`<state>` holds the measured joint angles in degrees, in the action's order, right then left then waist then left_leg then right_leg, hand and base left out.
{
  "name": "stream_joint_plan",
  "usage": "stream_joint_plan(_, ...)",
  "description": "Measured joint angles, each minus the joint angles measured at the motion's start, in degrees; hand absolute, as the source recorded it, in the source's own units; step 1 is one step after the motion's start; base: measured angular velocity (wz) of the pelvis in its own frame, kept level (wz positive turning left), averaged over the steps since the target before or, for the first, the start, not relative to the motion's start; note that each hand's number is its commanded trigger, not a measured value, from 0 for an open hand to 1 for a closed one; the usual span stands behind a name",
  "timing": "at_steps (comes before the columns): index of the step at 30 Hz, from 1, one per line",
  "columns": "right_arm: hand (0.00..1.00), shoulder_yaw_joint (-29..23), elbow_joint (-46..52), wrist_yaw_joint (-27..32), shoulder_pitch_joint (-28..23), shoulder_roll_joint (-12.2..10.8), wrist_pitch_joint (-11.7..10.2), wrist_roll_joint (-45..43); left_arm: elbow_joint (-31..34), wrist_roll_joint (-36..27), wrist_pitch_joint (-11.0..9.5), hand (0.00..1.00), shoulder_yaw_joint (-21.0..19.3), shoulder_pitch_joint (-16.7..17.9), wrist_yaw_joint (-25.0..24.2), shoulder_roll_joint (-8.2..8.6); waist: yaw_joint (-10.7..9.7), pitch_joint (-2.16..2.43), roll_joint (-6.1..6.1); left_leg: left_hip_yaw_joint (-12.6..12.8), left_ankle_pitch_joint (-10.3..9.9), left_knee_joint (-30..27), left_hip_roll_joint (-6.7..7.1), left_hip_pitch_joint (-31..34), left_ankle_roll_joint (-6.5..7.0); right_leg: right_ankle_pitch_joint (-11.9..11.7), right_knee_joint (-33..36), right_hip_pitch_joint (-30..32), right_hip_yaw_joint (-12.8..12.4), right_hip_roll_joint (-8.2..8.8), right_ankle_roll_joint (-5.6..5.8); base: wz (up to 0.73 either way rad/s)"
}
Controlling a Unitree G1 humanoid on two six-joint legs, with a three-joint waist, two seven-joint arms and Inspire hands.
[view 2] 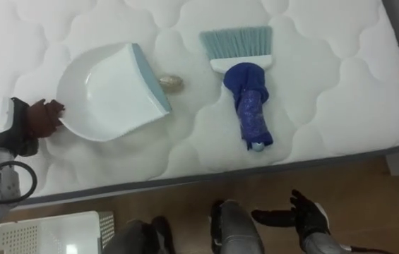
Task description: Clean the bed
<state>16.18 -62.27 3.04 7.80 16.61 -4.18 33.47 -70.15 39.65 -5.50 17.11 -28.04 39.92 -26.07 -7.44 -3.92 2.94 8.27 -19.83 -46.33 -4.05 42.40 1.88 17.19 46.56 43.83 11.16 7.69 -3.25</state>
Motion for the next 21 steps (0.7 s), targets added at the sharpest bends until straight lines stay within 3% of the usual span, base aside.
stream_joint_plan(12,0.0,-1.2,0.9,4.6,1.9,-0.3,-0.9,-0.7,0.0,1.8,0.3,1.0,0.2,3.1,3.3,0.02,0.0,0.03,0.04,1.3,0.4,1.5,-0.29,-1.6,0.01,0.0,-0.6,-1.0,-0.1,0.06,-0.05,0.0)
stream_joint_plan(21,0.0,-2.3,10.0,13.7,0.2,-0.7,-1.3,-10.1,-0.1,2.8,0.5,1.0,1.3,5.5,8.2,0.14,0.7,0.11,0.14,1.9,0.4,2.0,-0.25,-2.1,0.02,0.0,-0.8,-0.9,-0.7,0.05,-0.02,-0.02)
